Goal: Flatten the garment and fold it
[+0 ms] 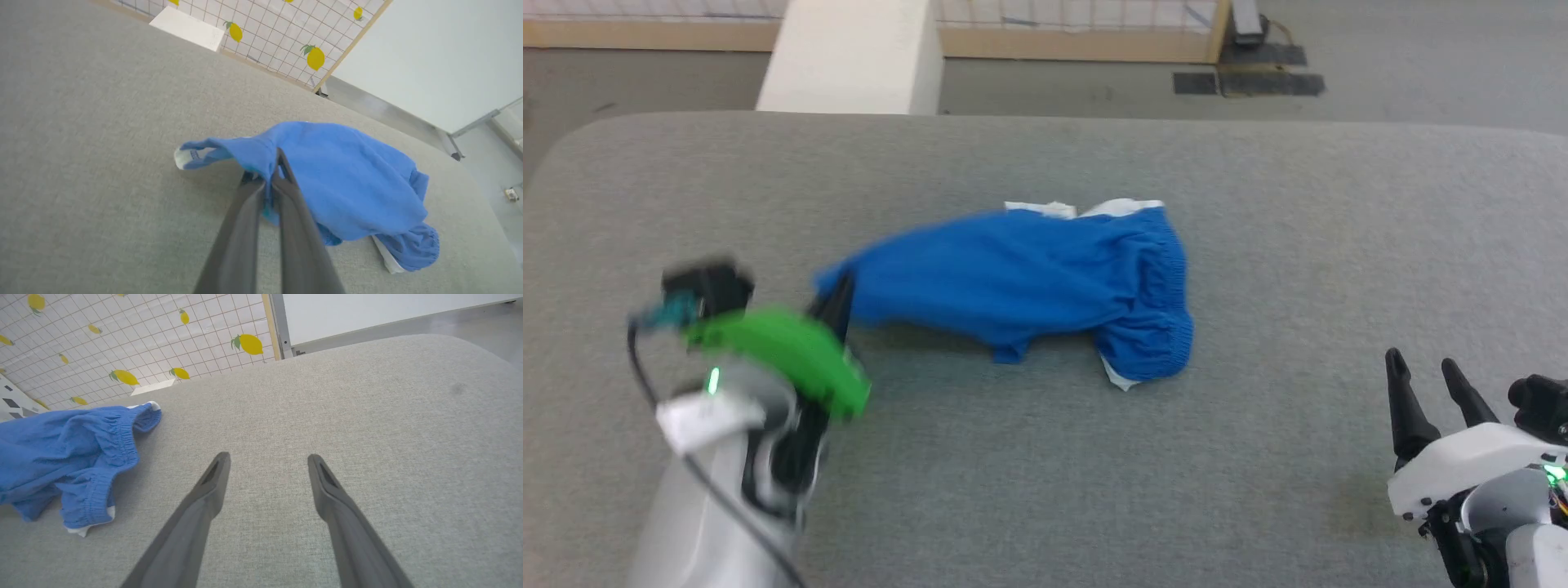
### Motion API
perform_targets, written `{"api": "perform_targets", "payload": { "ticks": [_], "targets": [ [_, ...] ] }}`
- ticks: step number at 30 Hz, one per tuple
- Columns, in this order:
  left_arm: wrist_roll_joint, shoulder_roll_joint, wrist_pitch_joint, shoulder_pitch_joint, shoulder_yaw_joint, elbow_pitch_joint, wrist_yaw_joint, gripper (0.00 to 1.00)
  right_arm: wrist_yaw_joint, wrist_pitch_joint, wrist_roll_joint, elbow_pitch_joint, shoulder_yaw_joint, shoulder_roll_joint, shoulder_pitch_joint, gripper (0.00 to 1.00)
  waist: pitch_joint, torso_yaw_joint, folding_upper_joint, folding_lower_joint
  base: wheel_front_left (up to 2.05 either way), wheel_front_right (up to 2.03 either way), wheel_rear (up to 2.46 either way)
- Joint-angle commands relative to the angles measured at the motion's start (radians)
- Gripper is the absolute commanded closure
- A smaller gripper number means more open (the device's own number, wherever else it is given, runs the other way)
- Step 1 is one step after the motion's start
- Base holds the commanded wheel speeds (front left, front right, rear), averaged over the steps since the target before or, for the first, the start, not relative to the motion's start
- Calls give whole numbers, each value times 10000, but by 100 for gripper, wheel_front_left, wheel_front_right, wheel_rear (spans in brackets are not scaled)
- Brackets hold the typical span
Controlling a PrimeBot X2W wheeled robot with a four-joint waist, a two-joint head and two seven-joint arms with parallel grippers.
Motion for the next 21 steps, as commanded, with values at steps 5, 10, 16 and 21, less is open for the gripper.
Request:
{"api": "perform_targets", "payload": {
  "ticks": [5, 10, 16, 21],
  "targets": [
    [-222, 71, 608, 2648, 124, -768, 803, 100, -15, 18, 91, 103, 90, 1, 221, 0, -634, 936, 0, 0, 0, 0, 0],
    [-843, -375, 1052, 4012, 93, -1141, 1012, 51, -15, 172, -10, 126, 263, 1, 208, 0, -673, 1203, 0, 0, 0, 0, 0],
    [-780, -270, -559, 3631, 980, -1997, 753, 0, -15, 718, -321, 38, 1091, 1, -135, 0, -700, 1352, 0, 0, 0, 0, 0],
    [695, -26, -3592, 3405, 1359, -2192, 378, 0, -15, 1804, -737, 367, 2615, 1, -973, 0, -569, 1312, 0, 0, 0, 0, 0]
  ]
}}
